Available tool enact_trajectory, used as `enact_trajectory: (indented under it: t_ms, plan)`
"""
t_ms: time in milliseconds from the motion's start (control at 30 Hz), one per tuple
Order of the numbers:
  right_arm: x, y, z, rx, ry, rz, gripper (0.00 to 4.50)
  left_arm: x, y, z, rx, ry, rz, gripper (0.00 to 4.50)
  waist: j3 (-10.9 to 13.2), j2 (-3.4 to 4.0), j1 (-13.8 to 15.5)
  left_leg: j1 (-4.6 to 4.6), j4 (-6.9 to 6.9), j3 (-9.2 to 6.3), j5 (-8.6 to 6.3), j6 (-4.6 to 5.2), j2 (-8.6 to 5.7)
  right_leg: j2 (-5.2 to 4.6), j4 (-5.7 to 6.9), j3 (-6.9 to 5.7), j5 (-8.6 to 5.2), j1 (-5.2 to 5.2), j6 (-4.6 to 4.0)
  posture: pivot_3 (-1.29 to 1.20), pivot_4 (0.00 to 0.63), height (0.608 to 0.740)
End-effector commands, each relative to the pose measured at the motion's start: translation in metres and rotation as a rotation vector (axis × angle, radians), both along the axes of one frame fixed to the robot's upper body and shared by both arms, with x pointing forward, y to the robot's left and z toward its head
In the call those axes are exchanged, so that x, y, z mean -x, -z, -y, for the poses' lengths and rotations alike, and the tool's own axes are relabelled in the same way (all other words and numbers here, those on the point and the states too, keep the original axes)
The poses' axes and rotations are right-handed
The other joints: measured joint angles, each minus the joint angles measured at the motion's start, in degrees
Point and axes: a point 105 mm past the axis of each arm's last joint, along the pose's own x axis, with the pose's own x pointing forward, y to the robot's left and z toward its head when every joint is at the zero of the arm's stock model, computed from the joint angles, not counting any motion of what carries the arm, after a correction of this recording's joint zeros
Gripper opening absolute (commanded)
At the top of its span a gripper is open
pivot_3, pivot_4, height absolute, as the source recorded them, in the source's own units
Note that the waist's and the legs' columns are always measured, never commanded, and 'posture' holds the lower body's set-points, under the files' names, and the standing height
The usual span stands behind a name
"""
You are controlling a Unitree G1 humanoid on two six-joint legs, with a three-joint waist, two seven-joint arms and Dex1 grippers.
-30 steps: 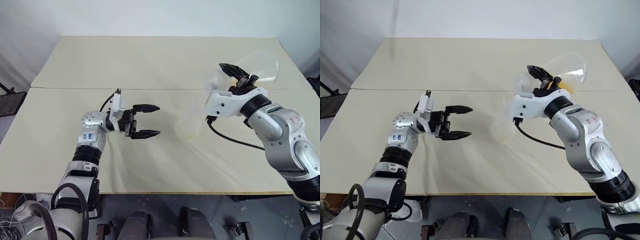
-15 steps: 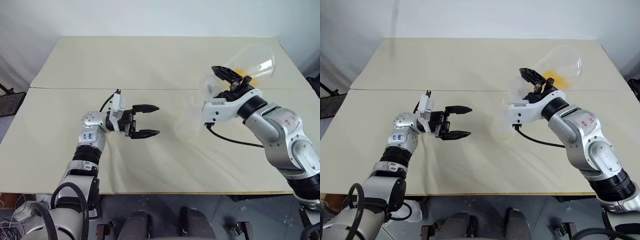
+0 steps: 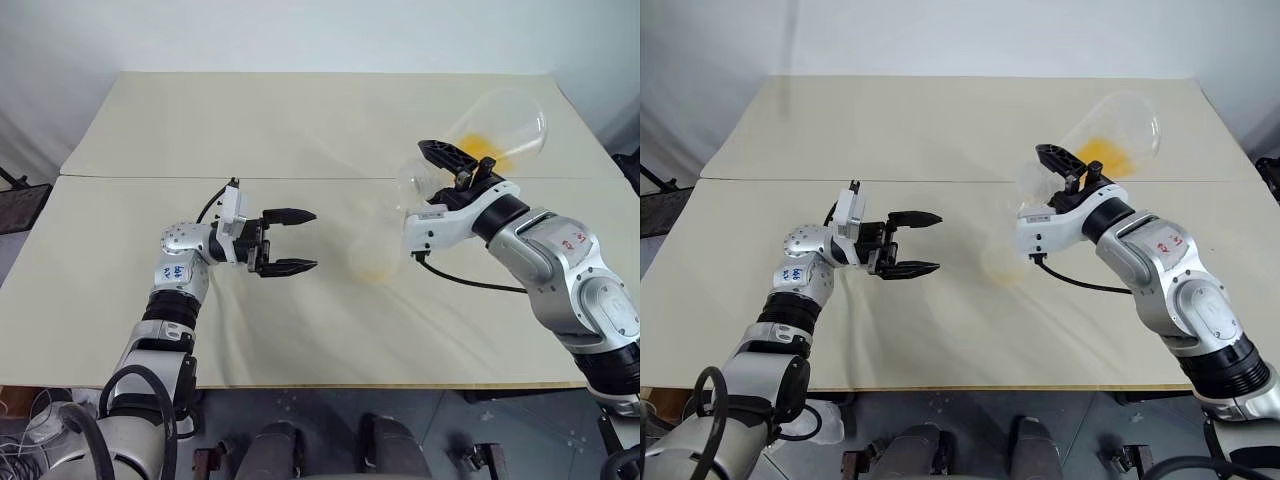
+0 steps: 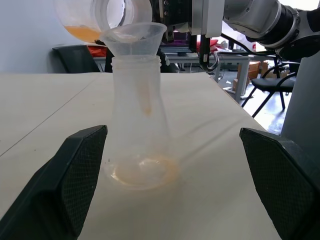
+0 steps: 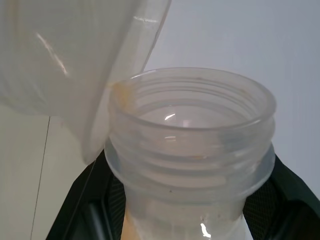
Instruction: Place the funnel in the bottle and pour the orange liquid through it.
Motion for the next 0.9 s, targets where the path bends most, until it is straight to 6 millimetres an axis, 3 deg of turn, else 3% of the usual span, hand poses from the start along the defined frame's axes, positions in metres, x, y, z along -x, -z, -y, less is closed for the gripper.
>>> enact_trajectory:
  t_ms: [33, 900]
  plan:
    - [0.0043, -0.0285, 0.0063, -0.003, 0.007, 0.108, 2.52, 0.0012, -0.0101, -0.0015, -0.014, 0.017, 0.046, 4.50, 0.00, 0.00, -0.01, 0.00, 0.00, 0.00, 0.00, 0.00, 0.00, 0.00, 0.00, 0.00, 0.00, 0.00, 0.00, 0.00, 0.150, 0.740]
    - [0.0028, -0.0310, 0.0030, 0.112, -0.050, 0.145, 2.52, -0.0045, -0.0110, -0.0021, -0.016, -0.002, 0.044, 4.50, 0.00, 0.00, -0.38, 0.00, 0.00, -0.01, 0.00, 0.00, 0.00, 0.00, 0.02, -0.01, 0.00, 0.00, 0.00, 0.00, 0.150, 0.740]
